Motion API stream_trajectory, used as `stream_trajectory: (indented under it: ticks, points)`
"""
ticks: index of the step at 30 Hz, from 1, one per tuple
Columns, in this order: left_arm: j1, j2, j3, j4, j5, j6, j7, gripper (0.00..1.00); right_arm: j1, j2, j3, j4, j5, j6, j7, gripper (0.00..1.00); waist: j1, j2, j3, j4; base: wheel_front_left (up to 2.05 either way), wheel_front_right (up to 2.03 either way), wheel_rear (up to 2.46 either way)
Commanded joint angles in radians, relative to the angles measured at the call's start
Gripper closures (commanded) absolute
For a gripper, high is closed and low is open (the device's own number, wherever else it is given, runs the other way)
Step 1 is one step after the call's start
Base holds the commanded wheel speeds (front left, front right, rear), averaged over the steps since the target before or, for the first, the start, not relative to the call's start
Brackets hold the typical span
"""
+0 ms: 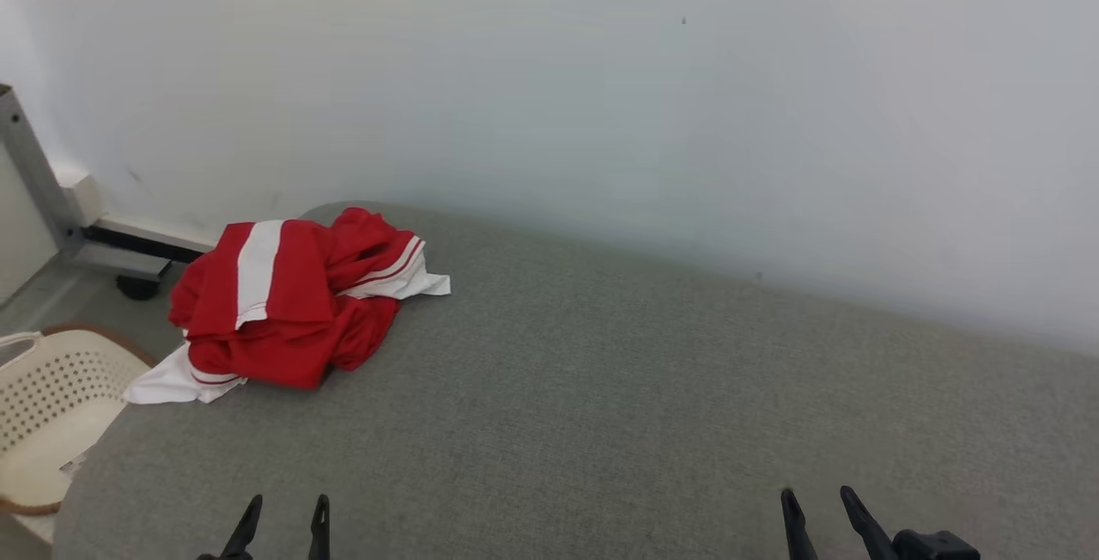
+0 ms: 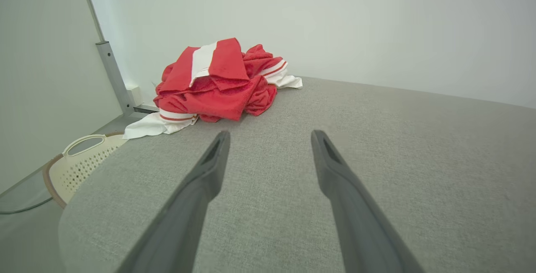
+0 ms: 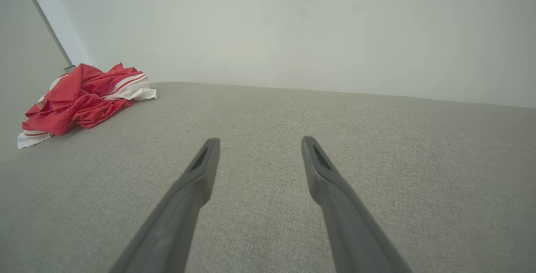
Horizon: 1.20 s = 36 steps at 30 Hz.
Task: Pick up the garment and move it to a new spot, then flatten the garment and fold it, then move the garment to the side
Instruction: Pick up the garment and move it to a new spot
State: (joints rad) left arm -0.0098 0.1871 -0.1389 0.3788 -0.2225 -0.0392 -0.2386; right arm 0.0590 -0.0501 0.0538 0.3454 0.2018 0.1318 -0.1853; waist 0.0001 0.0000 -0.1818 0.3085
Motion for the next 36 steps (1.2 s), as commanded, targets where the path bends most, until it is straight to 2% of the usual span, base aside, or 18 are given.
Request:
stream_trajectory:
  ticks: [1, 9, 19, 24, 27, 36]
  points:
    - [-0.003, 0.009, 0.007, -0.009, 0.0, 0.005, -0.001, 0.0, -0.018, 0.0, 0.005, 0.004, 0.006, -0.002, -0.009, 0.0, -0.0001, 0.0, 0.022, 0.079, 0.0, 0.0, 0.0]
    - [0.007, 0.017, 0.035, -0.043, -0.021, 0.029, -0.013, 0.0, -0.096, -0.001, 0.048, 0.04, 0.005, -0.002, -0.019, 0.0, -0.0001, 0.0, 0.077, 0.135, 0.0, 0.0, 0.0]
    - [0.031, 0.014, 0.058, -0.072, -0.039, 0.048, -0.025, 0.0, -0.156, -0.001, 0.078, 0.086, -0.002, -0.002, -0.031, 0.0, -0.0001, 0.0, 0.111, 0.163, 0.0, 0.0, 0.0]
    - [-0.023, -0.013, 0.08, -0.066, -0.086, 0.033, -0.02, 0.0, -0.161, -0.001, 0.074, 0.094, -0.006, -0.002, -0.035, 0.0, -0.0001, 0.0, 0.124, 0.173, 0.0, 0.0, 0.0]
    - [-0.097, -0.027, 0.067, -0.026, -0.099, 0.035, 0.027, 0.0, -0.156, 0.0, 0.079, 0.094, -0.008, -0.002, -0.029, 0.0, -0.0001, 0.0, 0.131, 0.178, 0.0, 0.0, 0.0]
    - [-0.416, -0.035, -0.031, 0.251, -0.11, -0.051, 0.245, 0.0, -0.076, -0.001, 0.086, 0.019, -0.047, -0.002, 0.027, 0.0, -0.0001, 0.0, 0.149, 0.19, 0.0, 0.0, 0.0]
